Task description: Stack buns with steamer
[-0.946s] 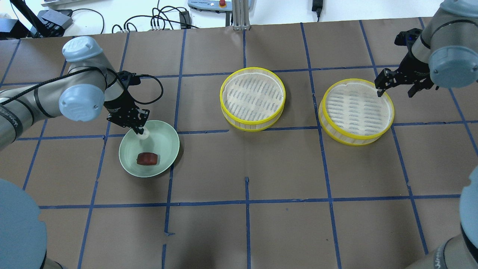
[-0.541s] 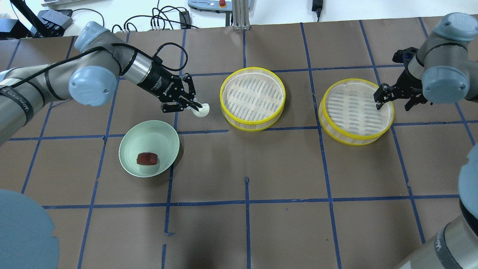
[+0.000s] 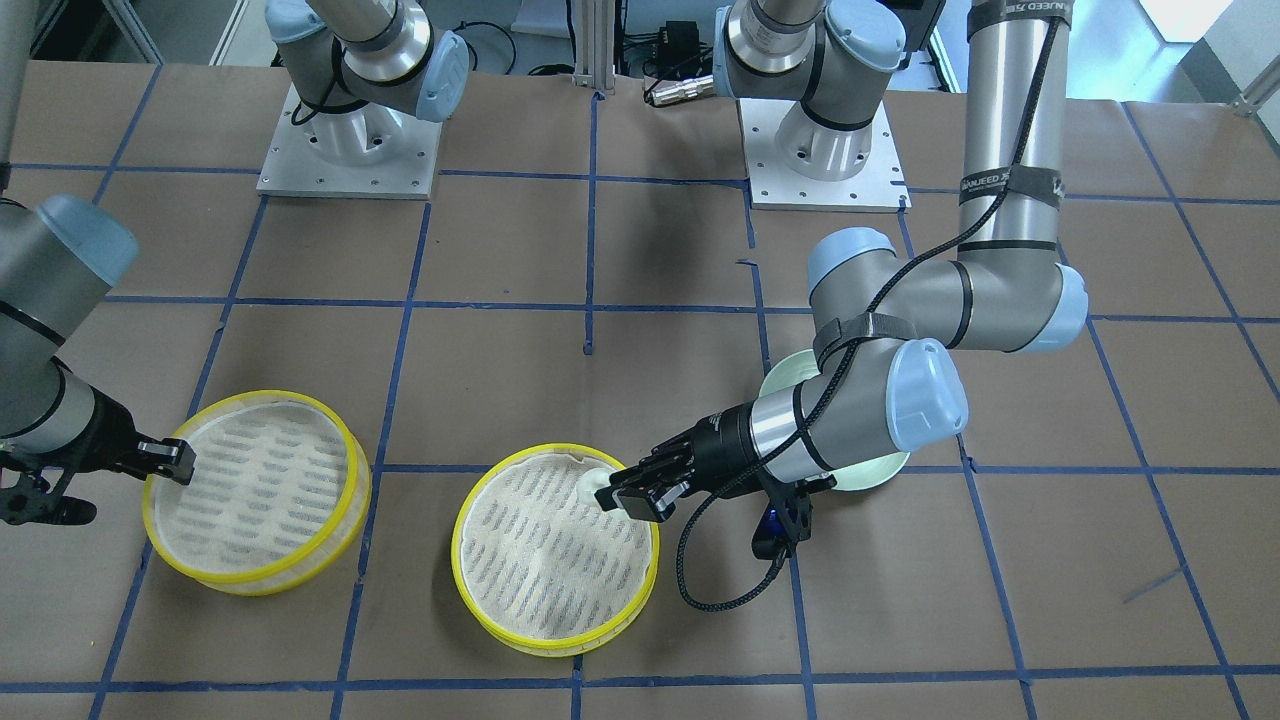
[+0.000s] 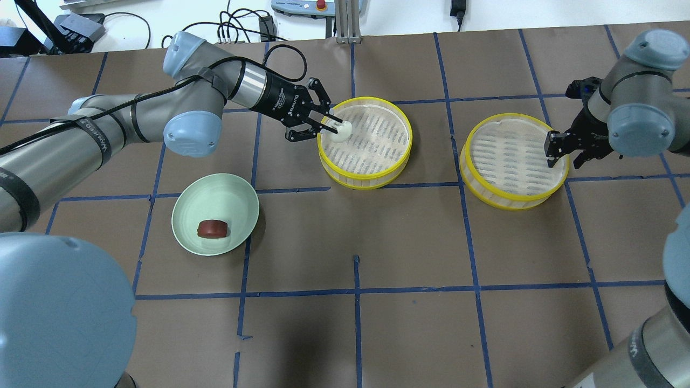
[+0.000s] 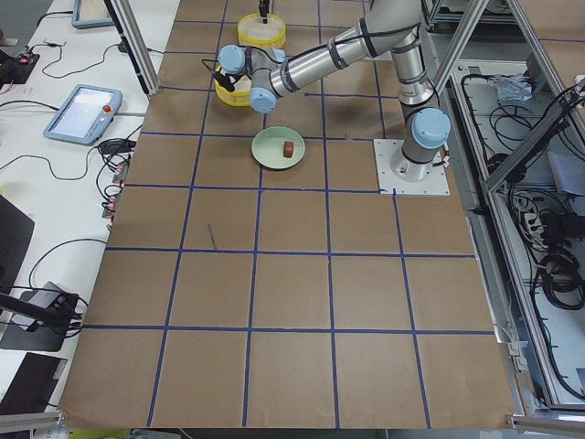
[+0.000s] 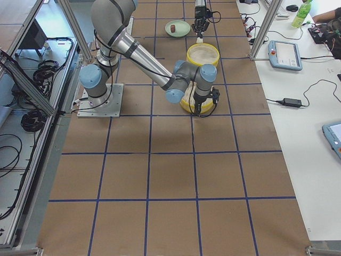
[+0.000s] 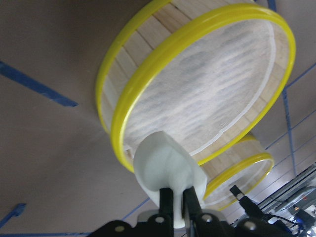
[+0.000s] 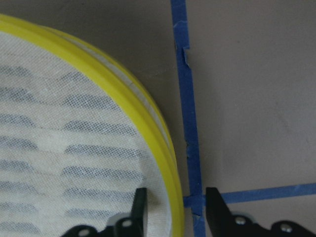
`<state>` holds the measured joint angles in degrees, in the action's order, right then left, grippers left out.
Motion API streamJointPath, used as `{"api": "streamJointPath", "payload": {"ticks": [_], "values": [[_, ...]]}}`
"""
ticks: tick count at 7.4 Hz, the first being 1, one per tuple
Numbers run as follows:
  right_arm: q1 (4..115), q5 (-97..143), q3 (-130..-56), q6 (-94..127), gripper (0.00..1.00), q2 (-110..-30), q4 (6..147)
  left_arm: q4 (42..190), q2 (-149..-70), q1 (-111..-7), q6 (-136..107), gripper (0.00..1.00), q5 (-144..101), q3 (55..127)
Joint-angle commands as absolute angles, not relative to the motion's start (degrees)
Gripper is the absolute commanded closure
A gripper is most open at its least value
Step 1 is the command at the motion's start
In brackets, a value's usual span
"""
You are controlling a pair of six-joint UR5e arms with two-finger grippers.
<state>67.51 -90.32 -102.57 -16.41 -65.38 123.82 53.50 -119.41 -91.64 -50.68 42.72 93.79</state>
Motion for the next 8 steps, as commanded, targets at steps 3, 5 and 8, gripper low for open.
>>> {"api": "streamJointPath", "payload": {"ticks": [3, 5, 8], "values": [[67.5, -90.79, -97.68, -16.79, 0.93, -66.18, 122.18, 53.08, -117.27, -92.72, -50.37, 0.0, 52.82, 94.38], [69.07, -90.18, -90.82, -15.92, 0.93, -69.32, 112.55, 61.9, -112.17, -92.12, -34.83, 0.0, 65.41, 98.68], [81.33, -90.09, -86.84, -0.97, 0.9, -71.27, 109.34, 78.1, -110.04, -89.31, -12.28, 0.0, 89.88, 100.1]]}}
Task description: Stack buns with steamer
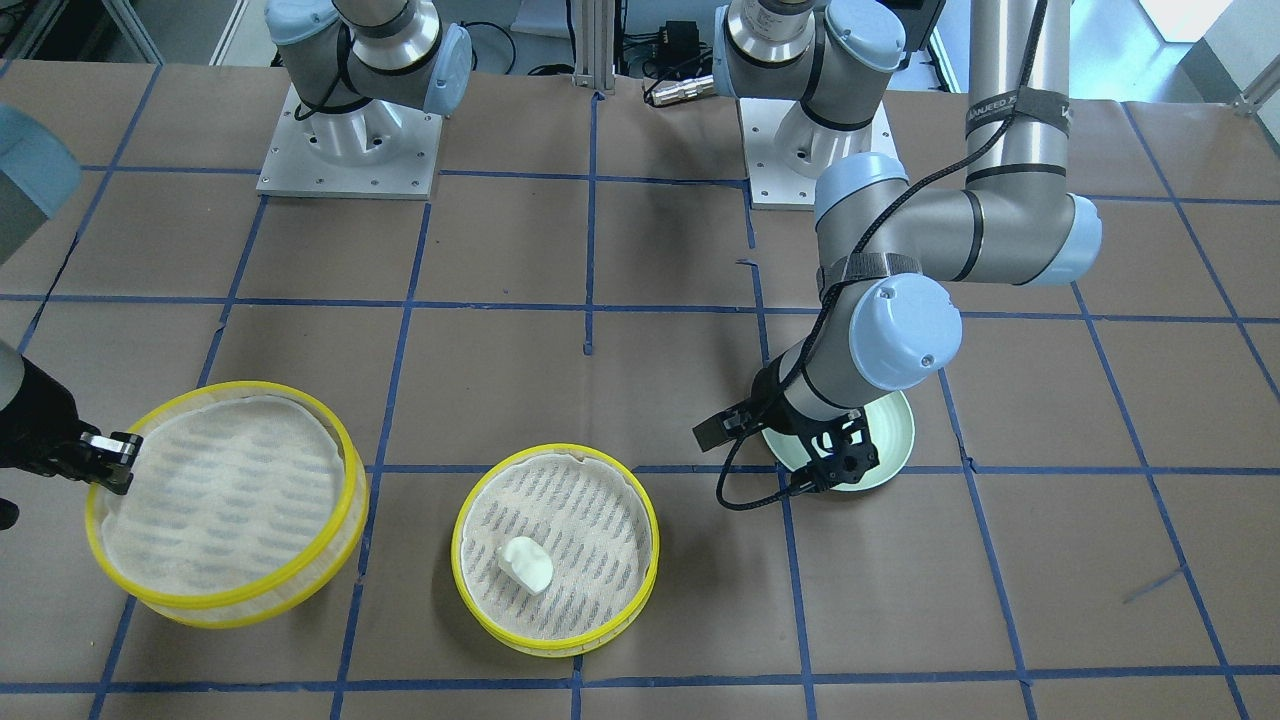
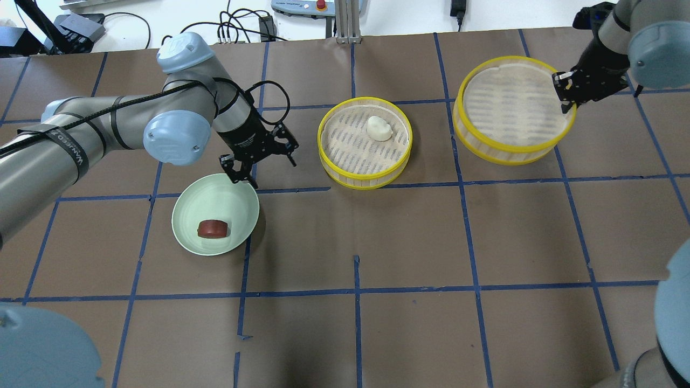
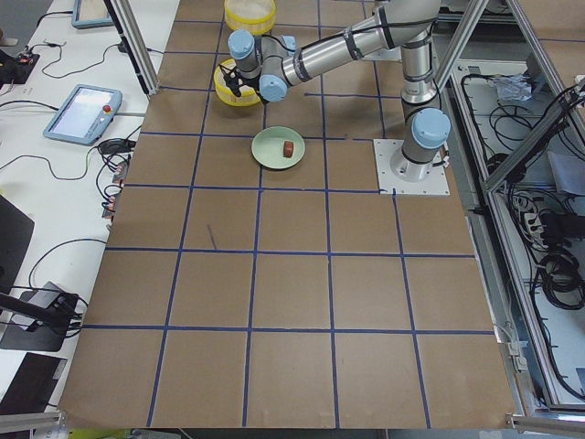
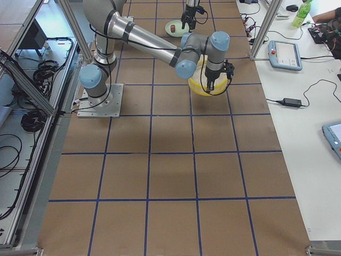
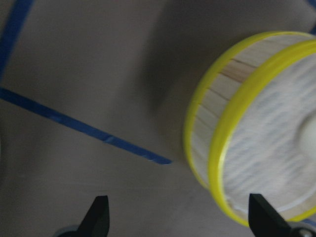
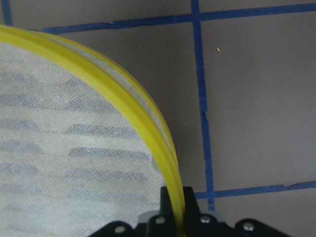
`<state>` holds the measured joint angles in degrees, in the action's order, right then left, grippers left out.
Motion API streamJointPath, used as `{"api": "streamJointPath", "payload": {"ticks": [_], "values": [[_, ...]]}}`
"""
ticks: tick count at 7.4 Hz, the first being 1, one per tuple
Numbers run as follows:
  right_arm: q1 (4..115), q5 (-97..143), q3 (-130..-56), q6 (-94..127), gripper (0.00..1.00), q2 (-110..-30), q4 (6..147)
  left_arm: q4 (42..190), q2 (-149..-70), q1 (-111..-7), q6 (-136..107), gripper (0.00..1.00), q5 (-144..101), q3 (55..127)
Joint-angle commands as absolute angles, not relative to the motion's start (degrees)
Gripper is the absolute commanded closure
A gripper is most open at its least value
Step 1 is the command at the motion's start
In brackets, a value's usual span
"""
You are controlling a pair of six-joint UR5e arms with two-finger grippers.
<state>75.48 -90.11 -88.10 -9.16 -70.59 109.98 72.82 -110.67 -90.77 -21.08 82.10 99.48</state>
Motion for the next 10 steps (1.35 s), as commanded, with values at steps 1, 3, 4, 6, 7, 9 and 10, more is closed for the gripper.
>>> {"api": "streamJointPath", "payload": {"ticks": [1, 3, 4, 6, 7, 9, 10], "values": [[86.78, -90.09, -86.66, 7.04, 0.89, -70.84, 109.6, 78.66, -110.04, -87.99, -5.08, 0.0, 96.0, 101.76], [93.92, -90.09, -86.4, 19.37, 0.89, -69.01, 110.13, 73.08, -111.26, -85.52, 0.08, 0.0, 98.88, 103.71], [97.26, -90.17, -86.14, 25.08, 0.89, -67.52, 110.65, 72.78, -112.57, -85.52, 0.44, 0.0, 99.23, 103.88], [100.62, -90.09, -84.29, 30.05, 0.89, -63.65, 110.65, 71.82, -113.29, -85.52, 3.07, 0.35, 98.7, 106.16], [100.55, -90.17, -84.37, 29.1, 0.89, -62.24, 110.74, 71.89, -113.38, -85.52, 3.69, 0.48, 98.35, 106.43], [100.55, -90.09, -84.64, 29.7, 0.89, -62.05, 110.74, 72.07, -113.29, -85.52, 4.57, 0.61, 95.03, 105.56], [100.46, -90.26, -84.55, 28.92, 0.89, -61.96, 110.74, 71.81, -112.77, -85.26, 3.53, 0.66, 91.79, 104.43]]}}
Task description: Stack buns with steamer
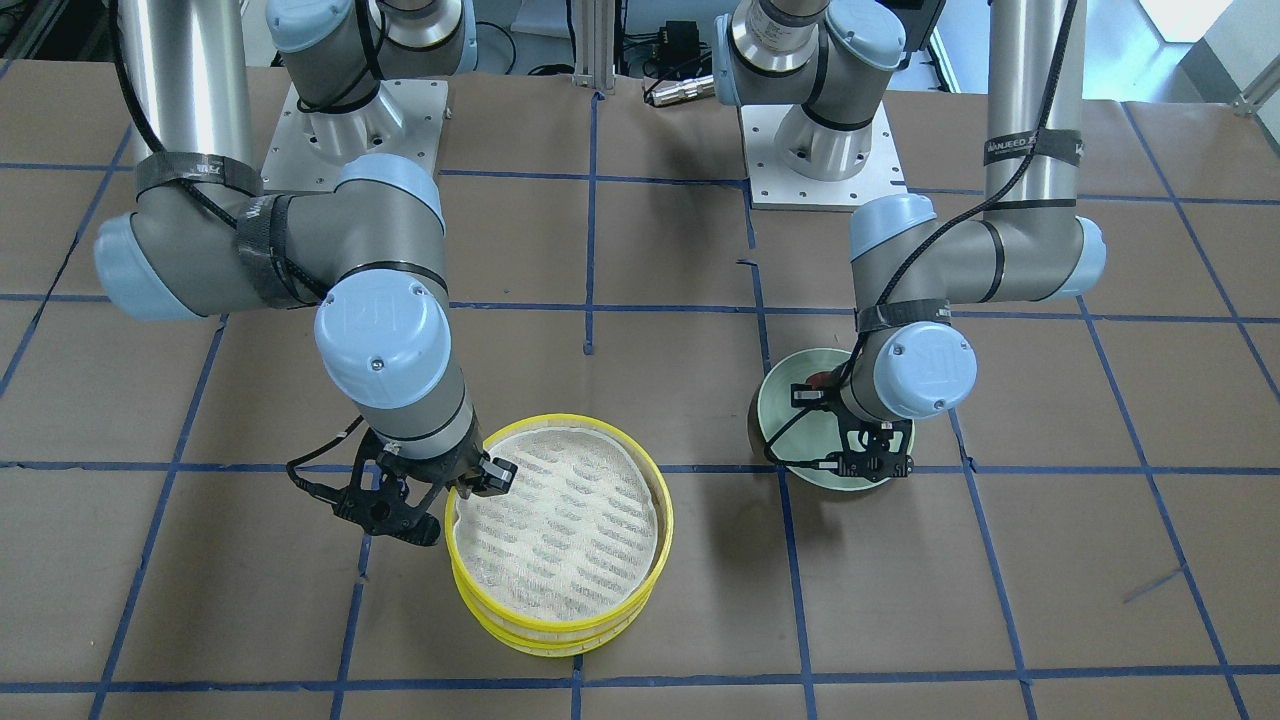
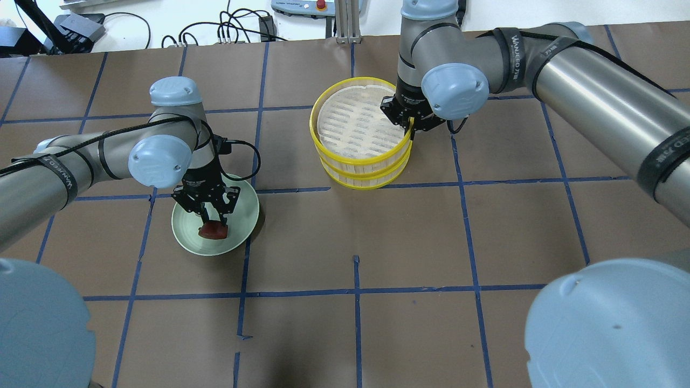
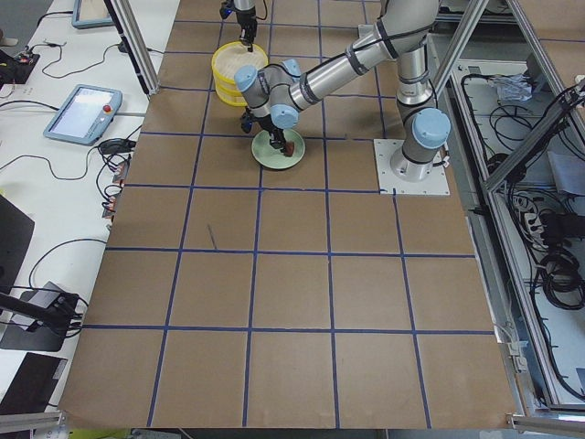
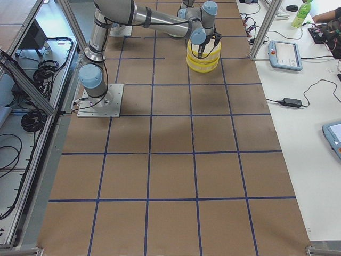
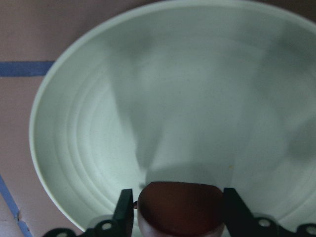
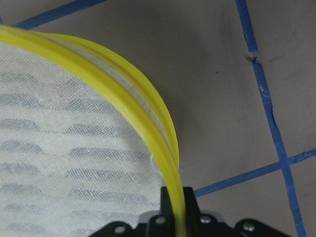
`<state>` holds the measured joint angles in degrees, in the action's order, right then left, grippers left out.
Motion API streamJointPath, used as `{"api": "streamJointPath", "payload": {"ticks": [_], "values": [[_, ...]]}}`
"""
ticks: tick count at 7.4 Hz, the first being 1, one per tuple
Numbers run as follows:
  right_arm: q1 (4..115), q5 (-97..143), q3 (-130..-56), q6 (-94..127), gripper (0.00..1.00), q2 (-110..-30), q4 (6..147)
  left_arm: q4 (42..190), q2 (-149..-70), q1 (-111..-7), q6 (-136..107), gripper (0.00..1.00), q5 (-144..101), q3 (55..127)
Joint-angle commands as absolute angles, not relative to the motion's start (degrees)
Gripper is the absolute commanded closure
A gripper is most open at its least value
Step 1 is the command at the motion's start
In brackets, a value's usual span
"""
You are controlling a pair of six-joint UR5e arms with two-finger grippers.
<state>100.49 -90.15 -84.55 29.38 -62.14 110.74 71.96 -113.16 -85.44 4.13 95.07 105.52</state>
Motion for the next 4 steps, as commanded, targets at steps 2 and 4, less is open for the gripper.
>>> {"api": "streamJointPath", "payload": {"ticks": [2, 4], "values": [[100.2, -90.44, -84.9, 27.69, 0.86, -61.96, 110.74, 77.3, -112.59, -85.25, -6.26, 0.75, 79.59, 97.33], [100.2, -90.27, -85.34, 28.03, 0.8, -61.96, 110.74, 81.12, -112.85, -85.34, -23.47, 0.84, 62.48, 93.26]]}}
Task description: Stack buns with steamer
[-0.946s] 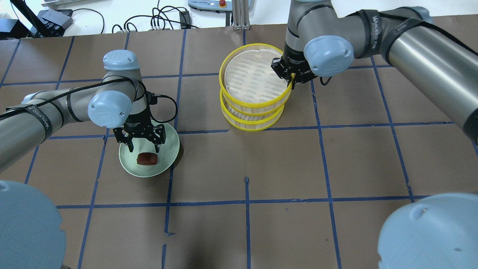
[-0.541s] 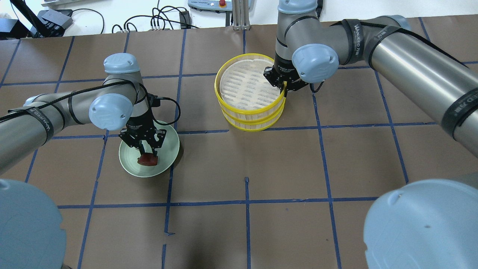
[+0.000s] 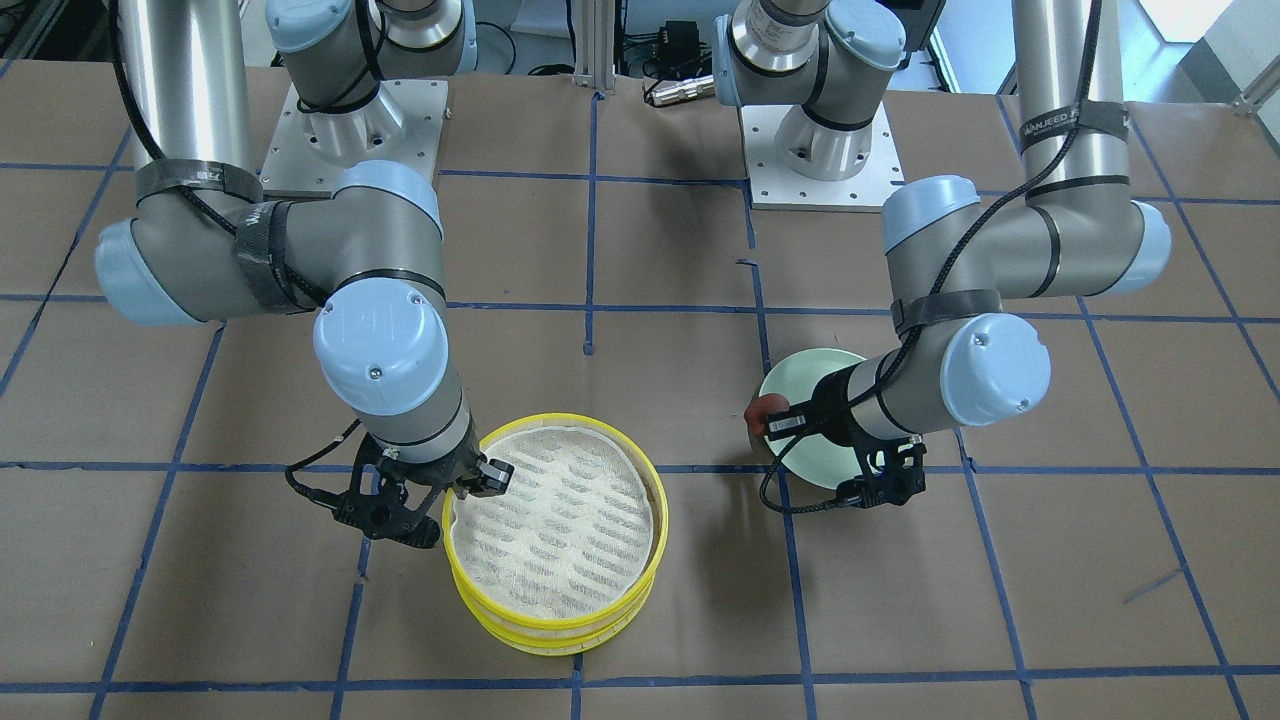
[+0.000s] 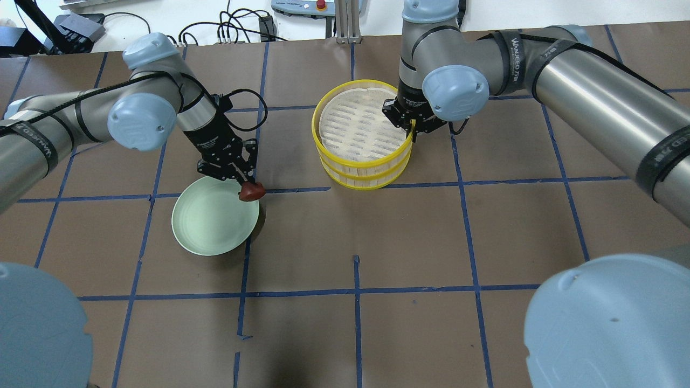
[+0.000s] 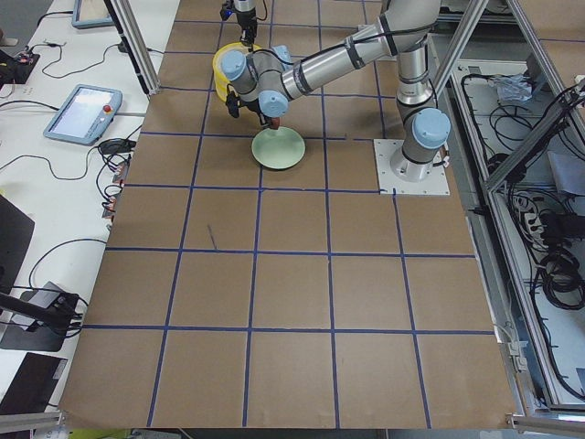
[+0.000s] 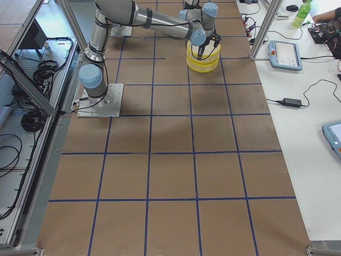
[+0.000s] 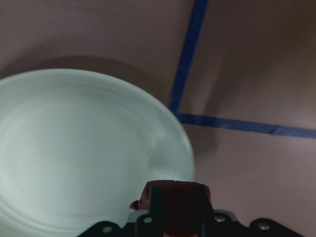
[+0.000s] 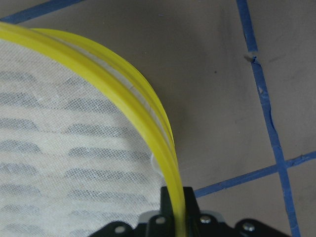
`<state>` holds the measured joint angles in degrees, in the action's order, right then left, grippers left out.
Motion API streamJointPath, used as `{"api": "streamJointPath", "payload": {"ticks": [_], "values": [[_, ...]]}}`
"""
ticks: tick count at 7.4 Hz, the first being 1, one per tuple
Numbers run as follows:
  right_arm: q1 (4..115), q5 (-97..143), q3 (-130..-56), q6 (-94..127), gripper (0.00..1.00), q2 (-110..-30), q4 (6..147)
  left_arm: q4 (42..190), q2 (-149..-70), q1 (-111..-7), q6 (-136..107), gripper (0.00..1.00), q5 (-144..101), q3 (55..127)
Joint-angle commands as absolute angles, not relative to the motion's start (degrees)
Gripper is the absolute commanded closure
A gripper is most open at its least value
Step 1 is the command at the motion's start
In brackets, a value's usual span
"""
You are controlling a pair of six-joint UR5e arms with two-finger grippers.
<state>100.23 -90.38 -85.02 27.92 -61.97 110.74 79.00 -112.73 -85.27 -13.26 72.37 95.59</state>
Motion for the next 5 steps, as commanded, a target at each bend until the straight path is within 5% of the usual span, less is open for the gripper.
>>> {"api": "streamJointPath", "payload": {"ticks": [1, 3, 5], "values": [[100.2, -90.52, -85.69, 27.86, 0.74, -61.96, 110.74, 80.08, -113.46, -85.43, -33.91, 0.84, 51.7, 92.99], [100.2, -90.7, -85.78, 27.77, 0.31, -62.23, 111.53, 71.58, -115.3, -85.87, -49.75, 0.84, 37.05, 92.81], [100.11, -90.79, -85.78, 26.2, 0.26, -62.14, 112.85, 66.99, -119.59, -86.04, -56.32, 0.84, 26.23, 90.9]]}}
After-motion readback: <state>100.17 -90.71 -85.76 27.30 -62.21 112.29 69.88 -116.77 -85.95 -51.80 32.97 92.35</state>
